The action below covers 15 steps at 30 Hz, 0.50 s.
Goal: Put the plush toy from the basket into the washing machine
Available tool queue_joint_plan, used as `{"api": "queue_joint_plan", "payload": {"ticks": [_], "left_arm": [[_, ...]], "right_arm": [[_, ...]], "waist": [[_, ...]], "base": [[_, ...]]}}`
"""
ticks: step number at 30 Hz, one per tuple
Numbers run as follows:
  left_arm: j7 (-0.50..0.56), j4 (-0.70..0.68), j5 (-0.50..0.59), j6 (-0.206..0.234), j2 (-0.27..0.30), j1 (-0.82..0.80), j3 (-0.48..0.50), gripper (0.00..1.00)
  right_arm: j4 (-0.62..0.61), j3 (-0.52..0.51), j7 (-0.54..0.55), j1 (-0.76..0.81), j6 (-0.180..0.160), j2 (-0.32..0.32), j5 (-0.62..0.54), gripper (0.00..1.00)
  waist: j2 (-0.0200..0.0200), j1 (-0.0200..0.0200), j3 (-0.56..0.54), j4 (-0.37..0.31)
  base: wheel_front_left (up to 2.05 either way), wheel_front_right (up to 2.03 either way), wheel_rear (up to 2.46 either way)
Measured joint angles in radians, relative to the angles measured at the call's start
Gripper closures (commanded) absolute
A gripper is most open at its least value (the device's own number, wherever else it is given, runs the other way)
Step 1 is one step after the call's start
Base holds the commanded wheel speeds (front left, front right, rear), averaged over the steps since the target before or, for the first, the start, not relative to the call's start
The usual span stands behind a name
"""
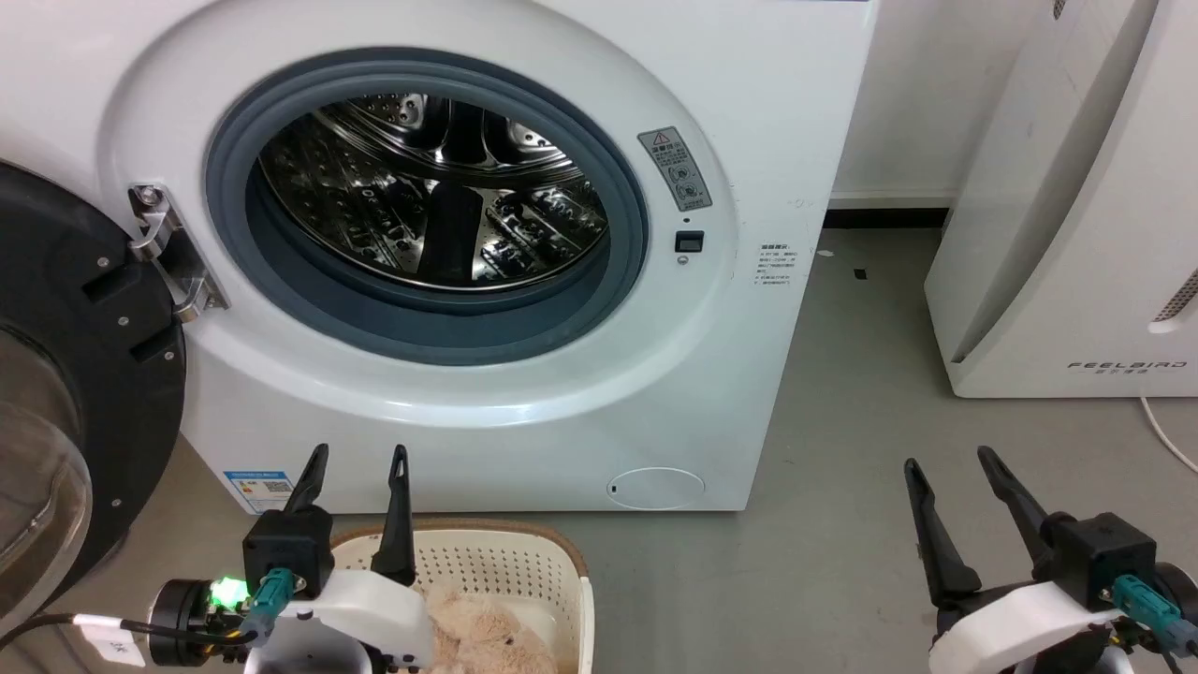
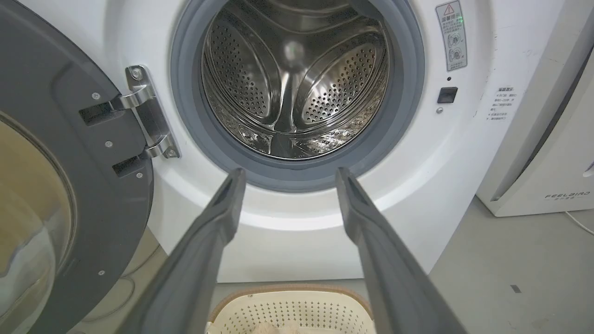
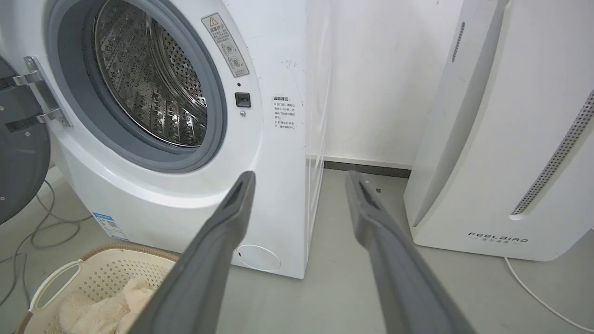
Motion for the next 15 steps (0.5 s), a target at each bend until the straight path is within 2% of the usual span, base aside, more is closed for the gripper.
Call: {"api": "queue_joint_plan", "payload": {"ticks": [15], "left_arm": [[-0.031, 0.11, 0.001, 0.0, 0.01, -0.056, -0.022, 0.0]], "right_arm": [[-0.016, -0.012, -0.029, -0.001, 0.0, 0.0, 0.038, 0.0]], "waist": [[0.0, 0.0001, 0.034, -0.004]], "base": [[0.0, 0.0, 0.0]]}}
